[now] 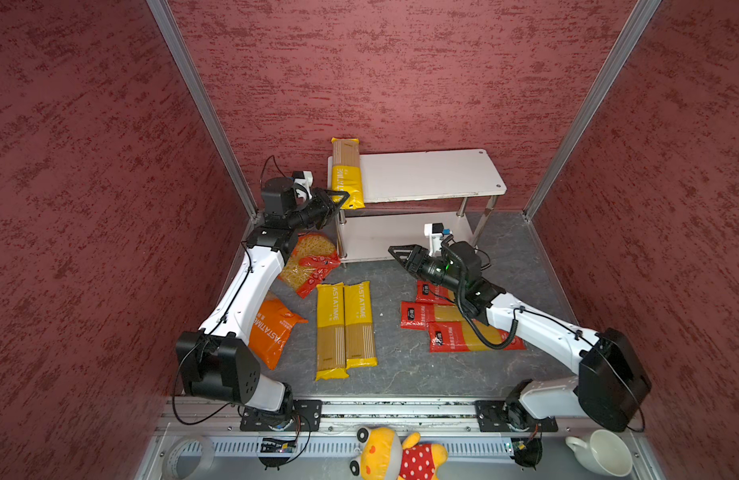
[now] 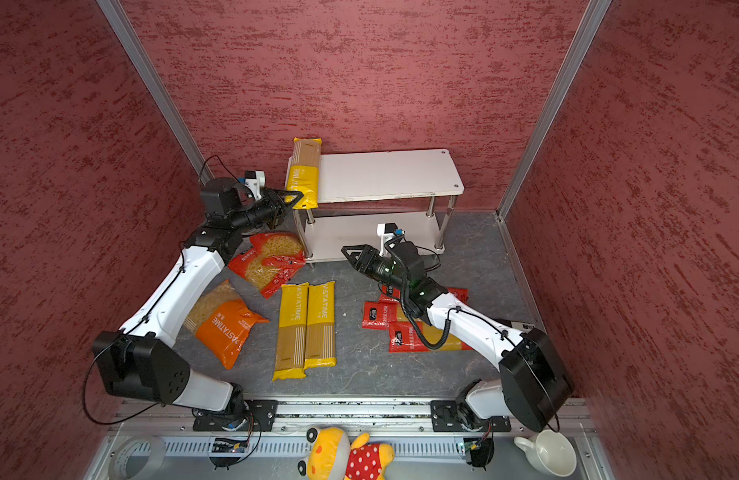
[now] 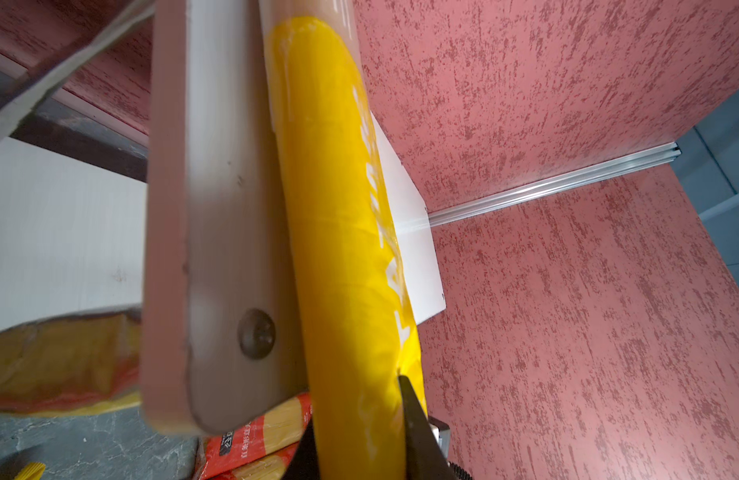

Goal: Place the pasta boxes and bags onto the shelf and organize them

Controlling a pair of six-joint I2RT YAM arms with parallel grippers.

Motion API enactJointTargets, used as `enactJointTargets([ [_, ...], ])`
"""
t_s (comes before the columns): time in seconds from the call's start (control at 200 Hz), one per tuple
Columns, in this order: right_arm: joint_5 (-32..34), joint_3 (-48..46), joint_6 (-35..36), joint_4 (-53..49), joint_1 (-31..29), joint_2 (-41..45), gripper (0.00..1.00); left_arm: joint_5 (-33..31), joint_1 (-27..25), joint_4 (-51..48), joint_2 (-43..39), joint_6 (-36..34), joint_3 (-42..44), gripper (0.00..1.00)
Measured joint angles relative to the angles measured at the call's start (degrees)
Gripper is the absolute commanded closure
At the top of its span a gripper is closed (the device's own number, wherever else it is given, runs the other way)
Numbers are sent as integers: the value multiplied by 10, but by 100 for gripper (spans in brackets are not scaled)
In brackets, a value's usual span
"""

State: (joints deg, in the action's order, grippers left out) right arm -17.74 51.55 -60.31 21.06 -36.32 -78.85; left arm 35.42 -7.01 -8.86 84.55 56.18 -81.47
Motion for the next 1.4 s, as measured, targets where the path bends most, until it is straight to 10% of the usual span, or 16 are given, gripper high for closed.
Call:
enactJointTargets([
  [0.276,0,-16,7,0,8,13,50,-4,0,1,0,9,0,91],
  [0.436,-1,-16,9,0,11,13,51,-4,1,4,0,7,1,49],
  [0.611,-3,-16,10,0,12,12,51,-5,14,2,-27,2,10,27],
  [0.912,-5,-16,10,1,13,10,52,-6,112,-85,-108,-28,20,24],
  [1.398,-41,-6,-3,-14,13,-70,62,-10,57,-104,-128,-79,98,23],
])
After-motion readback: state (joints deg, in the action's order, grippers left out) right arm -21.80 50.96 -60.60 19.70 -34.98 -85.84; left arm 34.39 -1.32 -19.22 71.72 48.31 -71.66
